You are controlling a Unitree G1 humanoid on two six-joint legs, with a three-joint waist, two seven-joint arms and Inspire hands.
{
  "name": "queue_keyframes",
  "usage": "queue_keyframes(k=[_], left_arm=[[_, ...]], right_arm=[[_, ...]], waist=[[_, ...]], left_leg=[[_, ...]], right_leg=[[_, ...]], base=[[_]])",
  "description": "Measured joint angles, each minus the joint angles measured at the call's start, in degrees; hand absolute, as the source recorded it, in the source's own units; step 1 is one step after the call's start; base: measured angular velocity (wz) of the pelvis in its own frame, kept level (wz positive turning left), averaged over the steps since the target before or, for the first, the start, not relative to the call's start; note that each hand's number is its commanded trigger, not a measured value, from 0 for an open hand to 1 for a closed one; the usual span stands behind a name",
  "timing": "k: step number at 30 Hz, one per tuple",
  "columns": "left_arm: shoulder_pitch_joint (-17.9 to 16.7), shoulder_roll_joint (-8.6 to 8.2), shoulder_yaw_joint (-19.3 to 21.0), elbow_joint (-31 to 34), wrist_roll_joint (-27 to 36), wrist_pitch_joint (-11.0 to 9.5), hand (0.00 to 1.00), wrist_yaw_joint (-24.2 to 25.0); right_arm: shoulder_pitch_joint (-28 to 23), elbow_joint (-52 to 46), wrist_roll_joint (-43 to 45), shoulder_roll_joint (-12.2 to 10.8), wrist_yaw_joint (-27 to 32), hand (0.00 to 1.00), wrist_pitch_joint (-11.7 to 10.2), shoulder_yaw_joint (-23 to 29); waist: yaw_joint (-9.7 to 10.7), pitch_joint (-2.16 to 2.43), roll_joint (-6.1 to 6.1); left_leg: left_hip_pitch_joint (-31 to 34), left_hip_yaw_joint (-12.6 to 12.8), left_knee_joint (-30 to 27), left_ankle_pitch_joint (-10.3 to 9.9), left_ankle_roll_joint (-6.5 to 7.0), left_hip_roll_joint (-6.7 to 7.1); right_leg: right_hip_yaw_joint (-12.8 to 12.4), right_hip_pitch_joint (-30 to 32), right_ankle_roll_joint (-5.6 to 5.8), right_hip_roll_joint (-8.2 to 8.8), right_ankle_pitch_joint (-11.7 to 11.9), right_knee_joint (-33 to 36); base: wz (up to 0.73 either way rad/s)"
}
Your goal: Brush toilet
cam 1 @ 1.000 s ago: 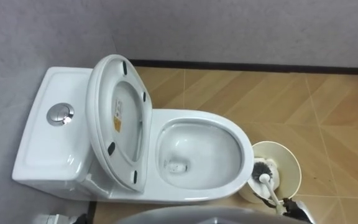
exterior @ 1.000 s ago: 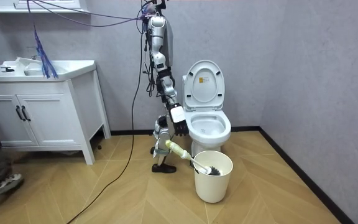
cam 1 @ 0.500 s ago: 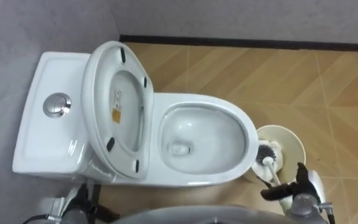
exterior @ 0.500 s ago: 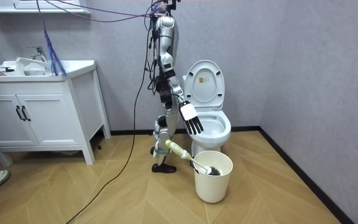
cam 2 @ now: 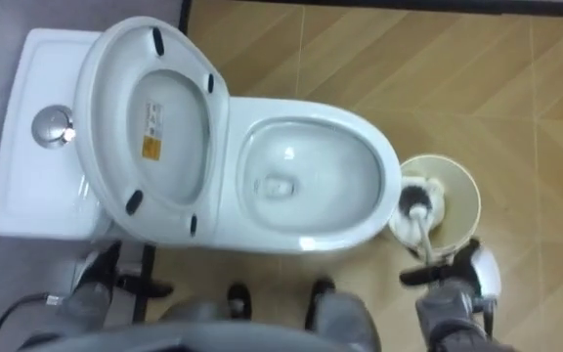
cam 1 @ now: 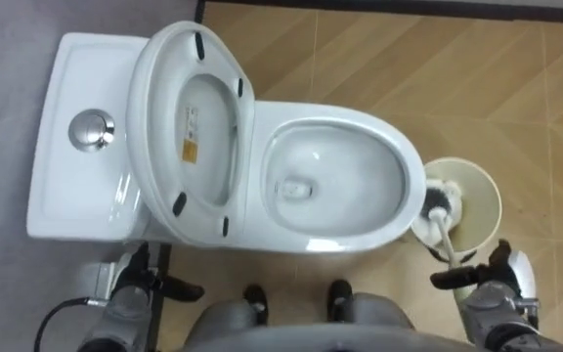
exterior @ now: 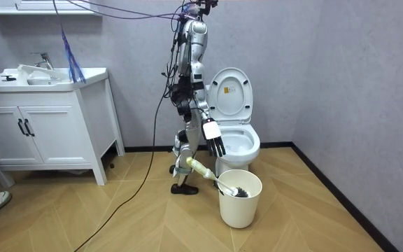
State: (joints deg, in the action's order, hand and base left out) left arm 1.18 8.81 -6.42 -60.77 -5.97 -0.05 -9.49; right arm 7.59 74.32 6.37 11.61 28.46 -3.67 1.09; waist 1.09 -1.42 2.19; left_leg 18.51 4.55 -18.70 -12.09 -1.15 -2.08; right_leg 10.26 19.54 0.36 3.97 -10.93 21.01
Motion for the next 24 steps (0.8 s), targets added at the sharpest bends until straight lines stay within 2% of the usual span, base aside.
queue_keyframes(k=[1, 3, 5, 7, 9, 11, 13, 15, 20, 22, 24], left_arm=[[1.2, 0.01, -0.57, 0.07, 0.83, 0.01, 0.0, -0.04], [2.74, -0.03, -0.71, 0.27, 2.11, -0.09, 0.0, -0.03], [4.17, -0.5, -1.0, 0.96, 3.23, -0.04, 0.0, -0.12], [5.45, -0.83, -2.16, 2.73, 4.17, 0.01, 0.0, -1.08], [6.59, -0.92, -3.19, 4.5, 4.31, 0.03, 0.0, -1.15], [7.18, -0.71, -4.35, 6.65, 5.52, -0.02, 0.0, -1.19], [7.6, -0.01, -5.67, 9.14, 8.43, -0.3, 0.0, -1.19], [8.75, 0.03, -6.15, 10.8, 10.43, -0.31, 0.0, -1.18], [9.65, 0.29, -8.15, 15.9, 12.39, -0.27, 0.0, -0.8], [9.61, 0.9, -8.66, 18.22, 13.15, -0.27, 0.0, -0.32], [9.77, 1.38, -9.38, 19.31, 13.2, -0.05, 0.0, 0.16]], right_arm=[[1.09, 0.28, -0.12, 0.4, 0.44, 0.0, 0.02, 0.01], [2.72, 0.71, -0.08, 1.2, 0.55, 0.0, 0.0, 0.01], [2.95, 0.59, -0.11, 2.54, 0.58, 0.0, -0.02, -0.52], [3.62, 0.74, -0.13, 4.24, 0.68, 0.0, 0.51, -2.32], [3.79, 0.76, -0.04, 5.24, 0.91, 0.0, 0.93, -3.41], [4.87, 0.94, -0.16, 6.11, 0.95, 0.0, 1.77, -3.85], [7.47, 1.54, -0.45, 7.06, 0.99, 0.0, 2.4, -3.91], [9.02, 1.51, -1.44, 7.72, 1.02, 0.0, 2.56, -4.13], [11.02, 1.32, -1.91, 9.31, 0.99, 0.0, 4.34, -5.58], [11.0, 1.15, -1.98, 9.95, 0.93, 0.0, 4.72, -7.73], [11.2, 1.11, -2.13, 10.44, 0.79, 0.0, 5.06, -9.51]], waist=[[-0.2, -0.28, -0.06], [-0.28, -0.51, -0.16], [-0.08, -0.55, -0.22], [-0.46, -0.59, -0.21], [-1.18, -0.74, -0.31], [-1.66, -0.94, -0.33], [-1.78, -1.14, -0.12], [-1.59, -1.66, -0.18], [-2.6, -1.64, -0.13], [-3.21, -1.62, -0.1], [-3.33, -1.62, -0.09]], left_leg=[[2.27, 0.04, -1.49, 0.0, 0.01, 0.09], [5.98, 0.04, -3.92, -0.09, 0.14, 0.33], [9.48, 0.14, -6.61, -0.27, 0.45, 0.96], [14.74, 1.02, -11.38, -1.3, 2.03, 1.09], [18.53, 1.54, -14.51, -1.76, 2.74, 1.29], [22.22, 1.75, -17.72, -2.34, 3.49, 1.68], [27.01, 2.2, -22.38, -5.03, 3.95, 1.57], [30.86, 2.03, -26.42, -5.67, 4.27, 1.51], [38.87, 2.21, -34.59, -6.54, 4.55, 1.29], [41.94, 2.6, -37.59, -6.99, 5.1, 0.86], [44.04, 3.0, -39.45, -7.01, 5.12, 0.78]], right_leg=[[-0.22, 2.46, -0.01, 0.25, -0.01, 1.6], [-0.41, 6.51, -0.11, 0.9, -0.12, 4.77], [-0.56, 10.26, -0.13, 2.08, -0.91, 8.48], [-0.84, 15.53, -0.12, 3.04, -1.81, 13.24], [-0.9, 19.13, 0.05, 3.89, -2.49, 15.96], [-2.19, 22.71, 0.09, 4.34, -3.49, 18.89], [-2.37, 27.33, -0.02, 5.14, -5.96, 23.26], [-2.87, 31.17, 0.05, 6.03, -7.11, 27.59], [-4.06, 39.34, -0.09, 6.91, -8.51, 35.58], [-4.55, 42.65, -0.29, 7.03, -8.7, 38.59], [-5.28, 45.1, -0.43, 7.08, -8.76, 40.73]], base=[[0.05], [0.03], [0.14], [0.08], [0.06], [0.07], [0.0], [0.11], [0.04], [0.0], [-0.02]])
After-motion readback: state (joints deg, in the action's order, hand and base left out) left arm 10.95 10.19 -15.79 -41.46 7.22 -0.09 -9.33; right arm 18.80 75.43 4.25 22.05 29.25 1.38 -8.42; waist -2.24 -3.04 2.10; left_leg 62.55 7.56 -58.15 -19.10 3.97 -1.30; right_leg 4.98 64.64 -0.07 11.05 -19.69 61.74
